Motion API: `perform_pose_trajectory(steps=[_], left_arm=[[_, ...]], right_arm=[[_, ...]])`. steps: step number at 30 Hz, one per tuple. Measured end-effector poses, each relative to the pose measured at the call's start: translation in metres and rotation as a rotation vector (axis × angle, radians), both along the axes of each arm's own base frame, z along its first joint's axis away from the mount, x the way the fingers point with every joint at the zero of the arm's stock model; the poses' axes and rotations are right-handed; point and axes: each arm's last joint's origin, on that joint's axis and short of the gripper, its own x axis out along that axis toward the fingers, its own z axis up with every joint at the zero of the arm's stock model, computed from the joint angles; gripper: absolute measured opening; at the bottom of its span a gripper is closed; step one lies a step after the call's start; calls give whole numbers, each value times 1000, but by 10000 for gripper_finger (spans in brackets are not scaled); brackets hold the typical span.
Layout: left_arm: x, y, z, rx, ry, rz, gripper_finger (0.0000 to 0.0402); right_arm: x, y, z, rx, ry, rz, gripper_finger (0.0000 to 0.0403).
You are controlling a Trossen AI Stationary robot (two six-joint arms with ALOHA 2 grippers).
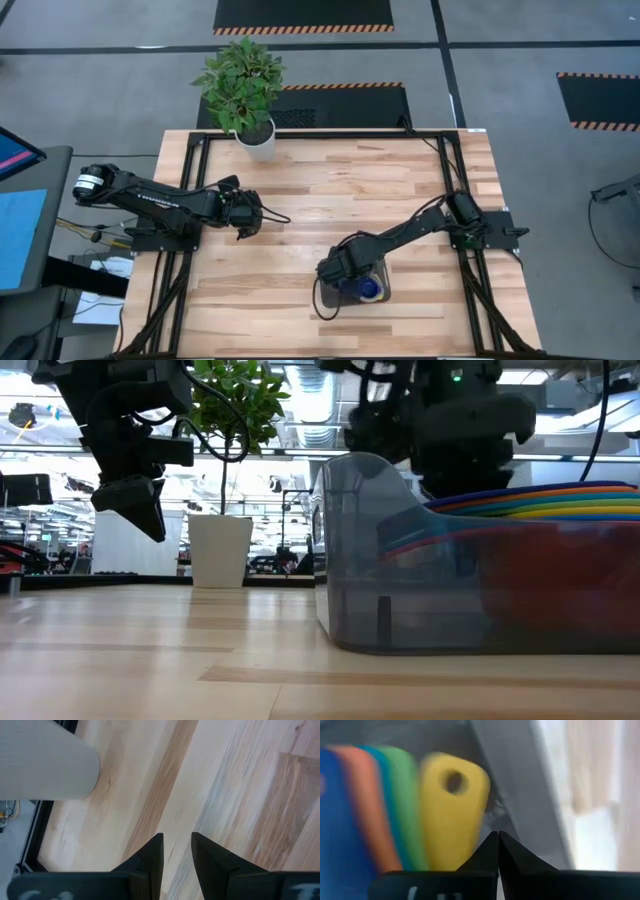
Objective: Nest measuring cups in basket
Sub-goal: Adjust the nested measuring cups in the black bin
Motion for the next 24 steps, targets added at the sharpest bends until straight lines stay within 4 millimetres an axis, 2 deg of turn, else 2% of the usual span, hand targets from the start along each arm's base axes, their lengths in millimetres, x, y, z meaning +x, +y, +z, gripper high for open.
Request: perform_pose_trajectory(steps=[4, 12, 19, 24], left_arm=[[0, 0, 0, 0, -4, 0, 92], [0, 0, 0, -3, -3, 0, 92], [0, 0, 0, -3, -3, 0, 92], [0, 0, 0, -3, -3, 0, 92]], right_arm=[[4, 3, 1, 36, -41, 75, 30], [8, 7, 2, 78, -81, 158, 8], [15, 12, 2, 189, -143, 205, 29], [17, 17, 3, 212, -176, 227, 22]])
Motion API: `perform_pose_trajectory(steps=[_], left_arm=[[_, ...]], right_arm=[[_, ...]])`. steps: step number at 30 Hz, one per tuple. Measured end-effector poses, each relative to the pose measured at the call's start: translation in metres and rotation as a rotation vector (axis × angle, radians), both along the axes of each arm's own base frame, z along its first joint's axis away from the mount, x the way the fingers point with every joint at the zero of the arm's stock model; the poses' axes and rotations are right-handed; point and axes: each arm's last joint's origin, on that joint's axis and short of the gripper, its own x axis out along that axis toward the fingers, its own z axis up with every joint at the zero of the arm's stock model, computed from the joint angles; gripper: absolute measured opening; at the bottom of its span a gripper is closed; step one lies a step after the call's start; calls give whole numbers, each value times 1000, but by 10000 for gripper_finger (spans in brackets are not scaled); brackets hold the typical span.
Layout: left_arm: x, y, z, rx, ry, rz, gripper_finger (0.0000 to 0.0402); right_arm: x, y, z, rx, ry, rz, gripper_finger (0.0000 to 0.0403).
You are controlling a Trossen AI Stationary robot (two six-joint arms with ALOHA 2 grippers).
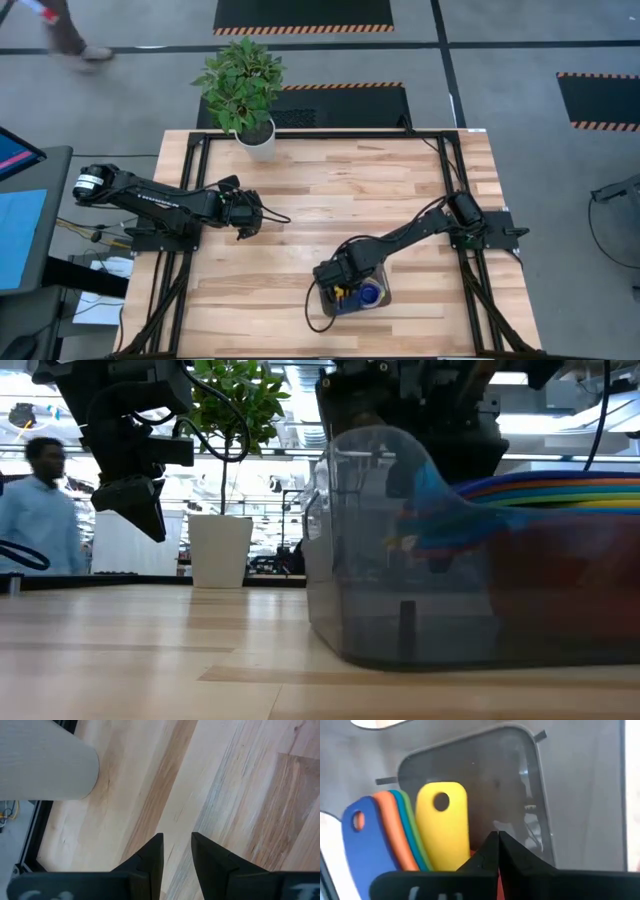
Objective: Nest measuring cups in basket
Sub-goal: Adjust the nested measuring cups in the black bin
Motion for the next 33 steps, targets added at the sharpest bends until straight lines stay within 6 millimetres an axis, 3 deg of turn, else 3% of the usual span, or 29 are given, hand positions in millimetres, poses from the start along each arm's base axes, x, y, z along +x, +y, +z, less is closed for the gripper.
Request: perform_pose_trajectory(steps=[5, 10, 13, 16, 21, 29, 33], left_arm=[[0, 0, 0, 0, 0, 0, 92], [1, -1, 0, -24, -8, 1, 92], [11, -5, 1, -173, -114, -43, 92], [29, -18, 8, -362, -279, -217, 92], [44, -53, 25, -511, -480, -514, 92], [23, -134, 21, -487, -581, -535, 92], [25, -179, 11, -424, -685, -559, 92]], right_arm=[[2, 5, 1, 58, -28, 58, 9], [2, 6, 1, 82, -19, 64, 23], [2, 6, 1, 79, -20, 64, 30], [2, 4, 1, 78, -19, 59, 27], [4, -1, 1, 74, -21, 44, 14], [5, -3, 1, 72, -20, 38, 30], [5, -5, 1, 71, -18, 35, 33]])
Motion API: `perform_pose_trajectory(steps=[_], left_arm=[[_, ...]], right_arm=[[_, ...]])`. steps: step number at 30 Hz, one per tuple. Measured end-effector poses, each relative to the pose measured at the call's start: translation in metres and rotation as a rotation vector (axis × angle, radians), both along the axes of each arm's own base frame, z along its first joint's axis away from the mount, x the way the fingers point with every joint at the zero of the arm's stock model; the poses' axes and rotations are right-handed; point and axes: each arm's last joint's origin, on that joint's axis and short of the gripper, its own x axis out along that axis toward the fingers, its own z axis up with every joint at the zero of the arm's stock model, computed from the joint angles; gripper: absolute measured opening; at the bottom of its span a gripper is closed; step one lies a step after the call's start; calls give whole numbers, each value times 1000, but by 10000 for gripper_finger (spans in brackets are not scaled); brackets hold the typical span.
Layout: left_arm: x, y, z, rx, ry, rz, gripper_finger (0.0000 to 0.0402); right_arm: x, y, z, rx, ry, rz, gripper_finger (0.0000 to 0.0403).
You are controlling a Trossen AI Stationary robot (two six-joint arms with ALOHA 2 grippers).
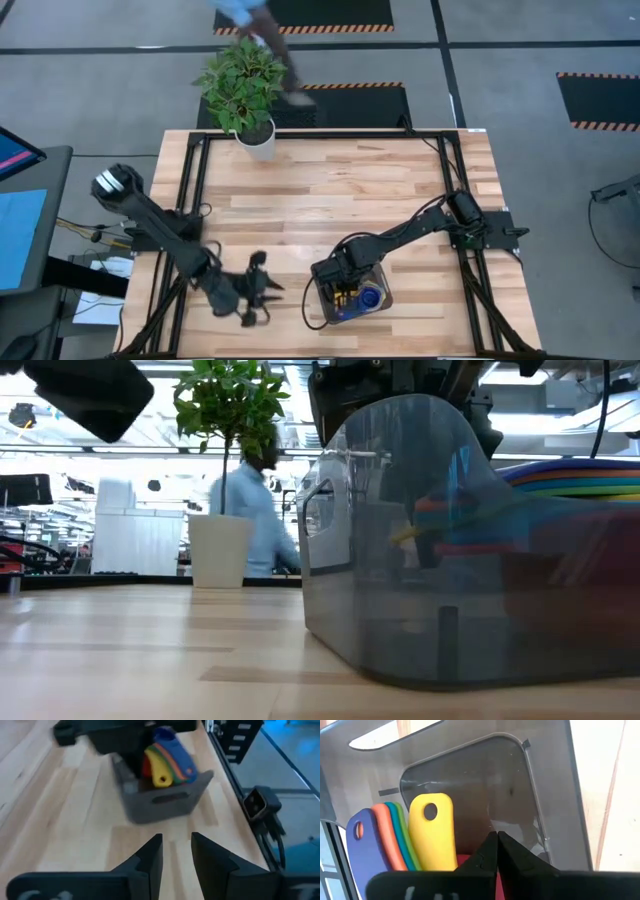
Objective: Nest measuring cups in basket
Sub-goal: Adjust the nested measuring cups in the black bin
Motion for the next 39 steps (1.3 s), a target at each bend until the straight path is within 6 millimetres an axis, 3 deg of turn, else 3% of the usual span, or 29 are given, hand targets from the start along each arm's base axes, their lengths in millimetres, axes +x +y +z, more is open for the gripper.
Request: perform_pose_trajectory(steps=[6, 9, 18, 25, 39], left_arm=[[50, -40, -25, 105, 19, -7, 92], [74, -58, -28, 170, 21, -37, 92], [111, -99, -56, 329, 32, -34, 92], [122, -106, -60, 349, 21, -40, 92], [131, -83, -65, 456, 81, 56, 92]], right_arm=[[2, -5, 0, 0, -2, -13, 16], [2, -6, 0, 0, 1, -16, 14], [2, -5, 0, 1, 0, -13, 32], [3, -5, 0, 6, -14, -12, 14], [1, 3, 1, 39, -11, 11, 22]])
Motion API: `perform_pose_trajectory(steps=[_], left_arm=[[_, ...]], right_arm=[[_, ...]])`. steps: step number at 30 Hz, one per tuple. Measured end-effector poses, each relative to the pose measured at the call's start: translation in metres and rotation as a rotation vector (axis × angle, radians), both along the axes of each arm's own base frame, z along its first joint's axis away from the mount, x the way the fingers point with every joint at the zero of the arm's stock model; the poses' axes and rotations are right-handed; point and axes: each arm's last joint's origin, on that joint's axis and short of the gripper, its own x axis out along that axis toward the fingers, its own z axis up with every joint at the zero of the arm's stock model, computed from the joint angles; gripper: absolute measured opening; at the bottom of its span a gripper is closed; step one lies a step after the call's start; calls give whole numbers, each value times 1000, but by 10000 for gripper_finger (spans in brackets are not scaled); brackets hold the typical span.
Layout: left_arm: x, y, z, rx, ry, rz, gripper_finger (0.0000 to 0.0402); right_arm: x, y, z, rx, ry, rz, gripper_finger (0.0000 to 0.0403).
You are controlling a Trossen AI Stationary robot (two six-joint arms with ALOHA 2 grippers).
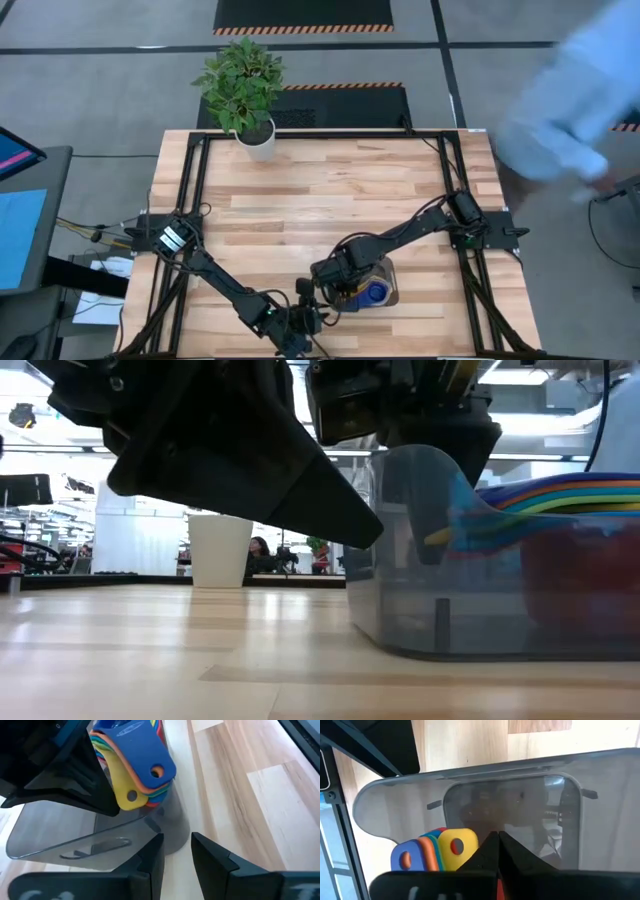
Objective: Nest measuring cups in basket
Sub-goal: Adjust the nested measuring cups in the black bin
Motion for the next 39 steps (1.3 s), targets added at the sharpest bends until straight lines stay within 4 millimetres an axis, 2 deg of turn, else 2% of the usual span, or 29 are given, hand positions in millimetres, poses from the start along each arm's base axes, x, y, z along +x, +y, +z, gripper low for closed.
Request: perform_pose_trajectory(steps=[8, 13, 19, 29, 39], left_arm=[[-1, -1, 5, 78, 5, 38, 92], [-1, 1, 8, 121, 25, 60, 92], [1, 2, 9, 124, 21, 62, 92], [7, -22, 30, -121, 117, -222, 92], [22, -15, 36, -99, 22, -240, 92]], right_arm=[[0, -1, 0, 12, 8, 17, 19], [-5, 6, 0, 38, 36, 39, 26], [-7, 11, 0, 31, 36, 54, 15], [0, -6, 0, 22, 32, 8, 31], [-3, -1, 0, 30, 40, 19, 14]])
